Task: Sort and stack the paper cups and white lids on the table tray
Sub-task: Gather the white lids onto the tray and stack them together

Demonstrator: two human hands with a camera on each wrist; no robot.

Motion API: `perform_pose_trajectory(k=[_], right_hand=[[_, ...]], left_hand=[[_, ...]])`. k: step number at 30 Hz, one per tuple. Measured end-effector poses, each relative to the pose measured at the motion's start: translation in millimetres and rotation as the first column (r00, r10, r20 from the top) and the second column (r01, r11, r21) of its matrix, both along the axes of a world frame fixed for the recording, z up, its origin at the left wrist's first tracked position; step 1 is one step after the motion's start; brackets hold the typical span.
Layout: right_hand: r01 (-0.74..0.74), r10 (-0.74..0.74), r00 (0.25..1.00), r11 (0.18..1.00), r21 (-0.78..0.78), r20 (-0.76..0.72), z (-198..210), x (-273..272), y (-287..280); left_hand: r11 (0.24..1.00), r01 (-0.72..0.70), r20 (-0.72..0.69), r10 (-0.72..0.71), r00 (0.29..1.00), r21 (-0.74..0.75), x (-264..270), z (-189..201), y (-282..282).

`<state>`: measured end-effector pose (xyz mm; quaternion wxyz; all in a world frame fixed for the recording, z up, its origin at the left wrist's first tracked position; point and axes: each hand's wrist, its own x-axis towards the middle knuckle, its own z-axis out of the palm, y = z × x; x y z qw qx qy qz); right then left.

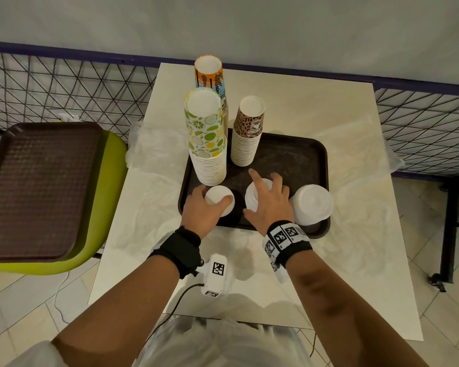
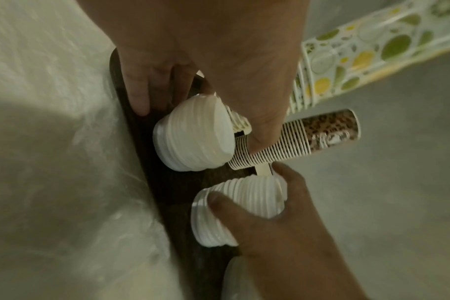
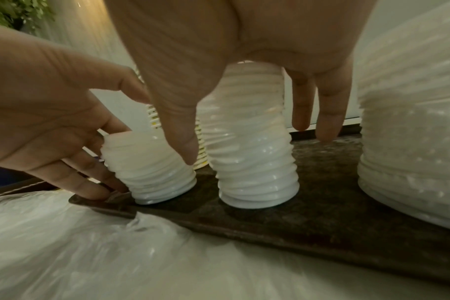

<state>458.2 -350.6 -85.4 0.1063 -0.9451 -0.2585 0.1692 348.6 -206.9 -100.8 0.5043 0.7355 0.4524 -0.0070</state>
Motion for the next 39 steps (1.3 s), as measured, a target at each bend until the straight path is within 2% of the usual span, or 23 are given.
perform_pose_trajectory(k=[3, 6, 11, 19, 32, 36, 39], right_hand=[[0.022, -0.023, 0.999, 1.0, 0.014, 0.033, 1.5, -1.5, -3.1], [0.016, -0.017, 1.0, 1.0, 0.013, 0.003, -0.3, -0.3, -5.7], [-0.018, 0.019, 0.998, 1.0, 0.015, -0.063, -5.6, 4.6, -2.9], [-0.04, 0.04, 0.999, 0.999, 0.003, -0.027, -6.1, 6.0, -2.5], [-0.069, 0.068, 0.993, 0.998, 0.01, 0.101, 3.7, 4.4, -6.4], [-0.085, 0.076, 0.989, 0.994, 0.065, 0.124, 15.3, 0.7, -8.7], [-0.049, 0.012, 0.986, 0.975, 0.217, 0.167, 33.8, -2.6, -11.5]], left_hand=[[0.988, 0.067, -0.019, -0.066, 0.998, 0.139, -3.7, -0.2, -7.8], [0.937, 0.211, -0.13, -0.181, 0.975, 0.28, -0.6, -2.0, -14.4], [0.883, 0.332, -0.267, -0.25, 0.931, 0.33, 11.9, -3.7, -14.3], [0.878, 0.352, -0.271, -0.27, 0.924, 0.325, 20.3, -4.2, -4.1], [0.886, 0.312, -0.178, -0.265, 0.948, 0.343, 11.3, -7.7, -7.2], [0.885, 0.299, -0.122, -0.273, 0.954, 0.358, 6.0, 2.1, -7.9], [0.888, 0.225, -0.017, -0.238, 0.971, 0.401, -6.4, 22.5, -7.4]])
